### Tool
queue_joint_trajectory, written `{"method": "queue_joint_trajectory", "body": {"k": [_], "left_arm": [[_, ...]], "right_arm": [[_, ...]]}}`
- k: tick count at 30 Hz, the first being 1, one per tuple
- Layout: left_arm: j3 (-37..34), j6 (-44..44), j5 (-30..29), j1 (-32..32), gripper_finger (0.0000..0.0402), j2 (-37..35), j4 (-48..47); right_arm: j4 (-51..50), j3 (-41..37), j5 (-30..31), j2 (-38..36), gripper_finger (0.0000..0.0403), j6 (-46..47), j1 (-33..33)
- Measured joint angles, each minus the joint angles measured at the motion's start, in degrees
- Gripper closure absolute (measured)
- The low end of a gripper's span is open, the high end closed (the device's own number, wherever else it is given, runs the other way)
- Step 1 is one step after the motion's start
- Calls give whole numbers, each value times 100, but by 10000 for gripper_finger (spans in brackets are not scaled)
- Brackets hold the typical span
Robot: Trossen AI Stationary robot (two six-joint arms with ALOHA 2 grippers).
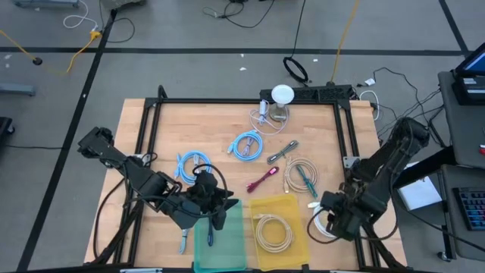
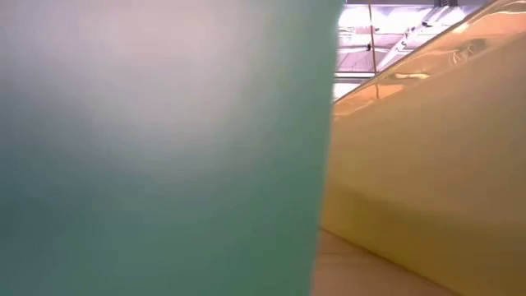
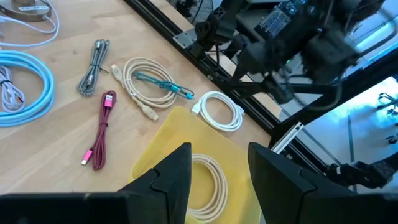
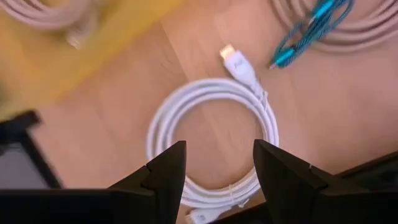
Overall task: Pick & Place USB Port
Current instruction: Put the white hdmi cable into the yellow bin
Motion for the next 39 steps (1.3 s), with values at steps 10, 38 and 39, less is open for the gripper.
{"method": "queue_joint_trajectory", "body": {"k": [10,38,39], "left_arm": [[0,-94,0,-15,241,0,-126],[0,-236,26,-118,241,2,-150],[0,-236,25,-118,241,2,-150]], "right_arm": [[443,-1304,-192,-4,220,754,472],[2366,-2550,-445,-57,373,1934,466],[2233,-2453,-429,-80,374,1943,468]]}}
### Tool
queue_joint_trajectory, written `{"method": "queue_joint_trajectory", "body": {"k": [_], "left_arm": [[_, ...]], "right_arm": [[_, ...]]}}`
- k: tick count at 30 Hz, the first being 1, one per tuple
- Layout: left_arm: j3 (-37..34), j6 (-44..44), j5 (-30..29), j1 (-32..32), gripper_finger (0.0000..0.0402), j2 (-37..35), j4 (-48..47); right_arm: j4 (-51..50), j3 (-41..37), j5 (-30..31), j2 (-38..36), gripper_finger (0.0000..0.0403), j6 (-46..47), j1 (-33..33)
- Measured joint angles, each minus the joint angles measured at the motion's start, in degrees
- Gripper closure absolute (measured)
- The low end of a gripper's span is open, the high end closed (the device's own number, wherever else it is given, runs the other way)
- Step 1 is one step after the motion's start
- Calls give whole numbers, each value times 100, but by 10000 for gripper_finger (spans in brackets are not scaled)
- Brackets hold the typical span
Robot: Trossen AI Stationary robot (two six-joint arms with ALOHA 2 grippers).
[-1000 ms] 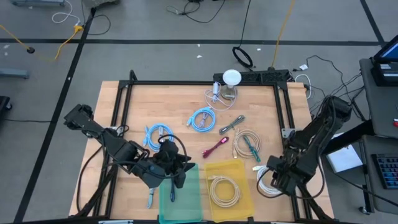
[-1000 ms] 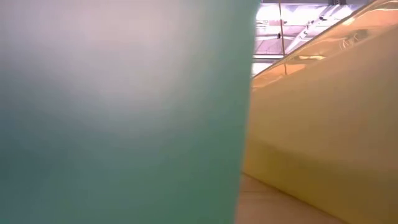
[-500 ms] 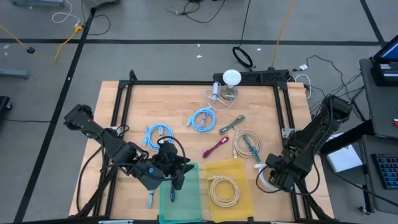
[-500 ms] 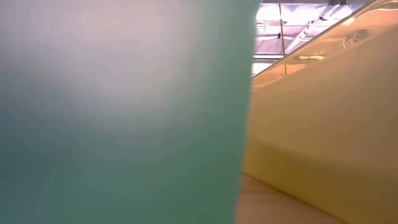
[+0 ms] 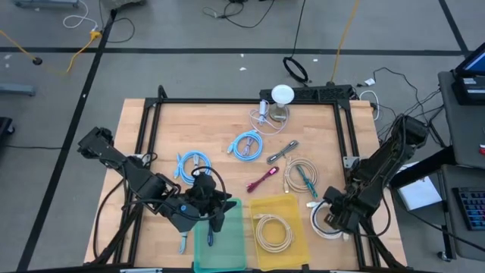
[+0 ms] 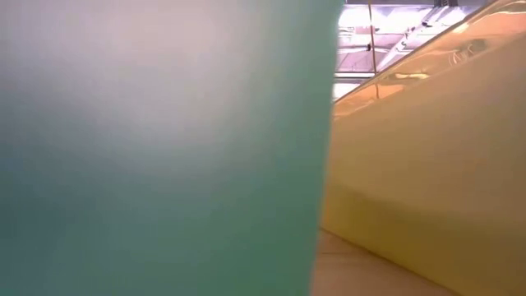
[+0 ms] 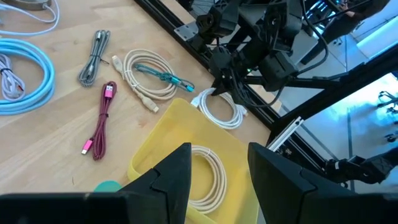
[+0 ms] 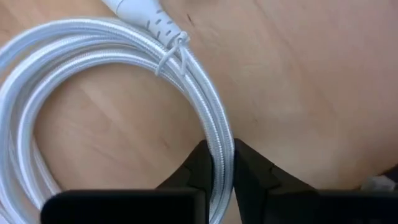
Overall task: Pick & Place USB Port
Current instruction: Put the white hdmi cable into the yellow bin
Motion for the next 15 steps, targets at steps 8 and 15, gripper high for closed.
{"method": "queue_joint_trajectory", "body": {"k": [8,15], "left_arm": [[0,26,-22,4,241,0,35],[0,28,-37,4,241,0,35]], "right_arm": [[-1816,1606,599,-142,374,490,-220],[-1905,3214,1421,-43,374,513,-436]]}}
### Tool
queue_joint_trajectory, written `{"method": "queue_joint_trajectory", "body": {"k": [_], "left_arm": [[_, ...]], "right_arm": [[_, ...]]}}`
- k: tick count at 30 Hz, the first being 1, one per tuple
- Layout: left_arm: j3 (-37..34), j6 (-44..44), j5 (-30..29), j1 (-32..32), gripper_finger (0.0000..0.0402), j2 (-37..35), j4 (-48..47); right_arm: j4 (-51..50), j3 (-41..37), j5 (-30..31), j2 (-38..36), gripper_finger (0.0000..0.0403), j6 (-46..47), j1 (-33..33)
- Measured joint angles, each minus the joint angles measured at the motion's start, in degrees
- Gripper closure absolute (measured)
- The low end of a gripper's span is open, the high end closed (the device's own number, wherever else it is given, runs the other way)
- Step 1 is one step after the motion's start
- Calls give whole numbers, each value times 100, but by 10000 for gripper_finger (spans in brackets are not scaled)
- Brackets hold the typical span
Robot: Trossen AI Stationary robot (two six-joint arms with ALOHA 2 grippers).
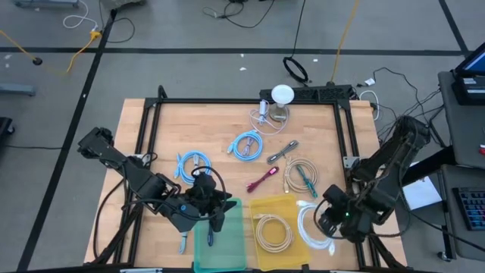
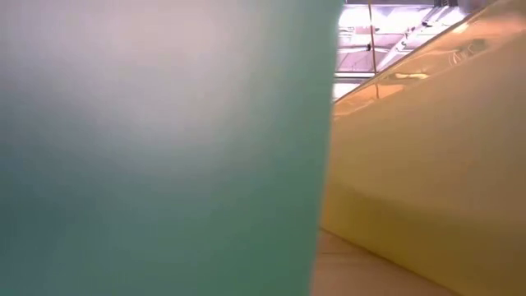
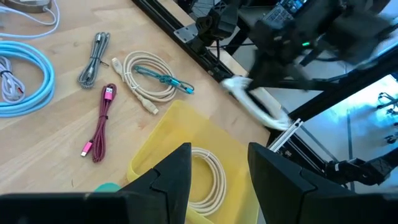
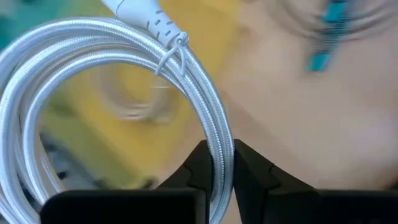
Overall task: Pick & Place USB Port
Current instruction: Put the white hdmi cable into the yellow bin
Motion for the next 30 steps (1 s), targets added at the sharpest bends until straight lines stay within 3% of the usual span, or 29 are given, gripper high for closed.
{"method": "queue_joint_trajectory", "body": {"k": [3,9,13,22,30], "left_arm": [[0,0,-4,0,241,0,0],[0,0,-2,-17,241,0,4],[0,-33,-2,-87,241,0,9],[0,-156,-13,-316,241,0,5],[0,-197,-43,-376,241,0,4]], "right_arm": [[644,315,-30,377,374,-552,-210],[2142,506,-1024,1726,374,-1704,-753],[2374,654,-1325,2398,374,-2012,-995],[2087,811,-734,2430,374,-2301,-1455],[1579,802,-560,2437,374,-2437,-1703]]}}
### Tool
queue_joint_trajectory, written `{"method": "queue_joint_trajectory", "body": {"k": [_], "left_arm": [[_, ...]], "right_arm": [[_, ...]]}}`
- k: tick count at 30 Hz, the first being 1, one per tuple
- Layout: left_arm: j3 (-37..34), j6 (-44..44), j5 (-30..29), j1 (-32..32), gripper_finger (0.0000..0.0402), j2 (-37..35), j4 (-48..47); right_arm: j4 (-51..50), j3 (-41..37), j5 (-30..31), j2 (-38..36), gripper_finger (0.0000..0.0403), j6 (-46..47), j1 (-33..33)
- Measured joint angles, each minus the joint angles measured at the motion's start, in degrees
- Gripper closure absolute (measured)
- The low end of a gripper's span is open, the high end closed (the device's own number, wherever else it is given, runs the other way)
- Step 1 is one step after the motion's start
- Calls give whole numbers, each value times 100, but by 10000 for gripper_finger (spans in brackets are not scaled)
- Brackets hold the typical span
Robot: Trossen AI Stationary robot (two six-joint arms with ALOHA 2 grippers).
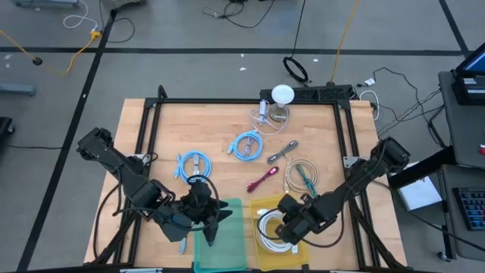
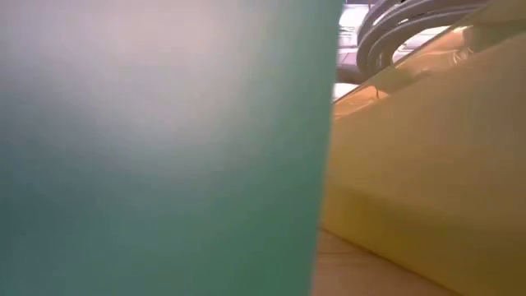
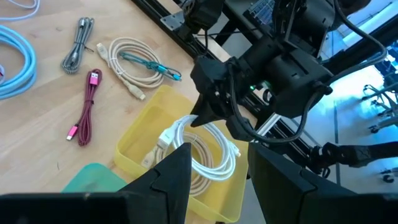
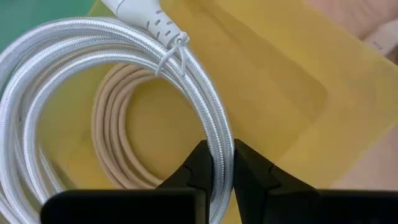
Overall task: Pick & Place USB Port
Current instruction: Put the white hdmi cable into the yellow bin
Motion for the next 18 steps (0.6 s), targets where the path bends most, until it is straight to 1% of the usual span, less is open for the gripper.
{"method": "queue_joint_trajectory", "body": {"k": [4,12,18], "left_arm": [[0,0,-16,0,241,0,-4],[0,0,-16,0,241,0,-48],[0,-68,-94,0,241,0,-233]], "right_arm": [[10,0,-227,0,373,-135,-50],[57,0,-324,0,306,-256,-76],[433,-2,-303,-59,278,-410,-76]]}}
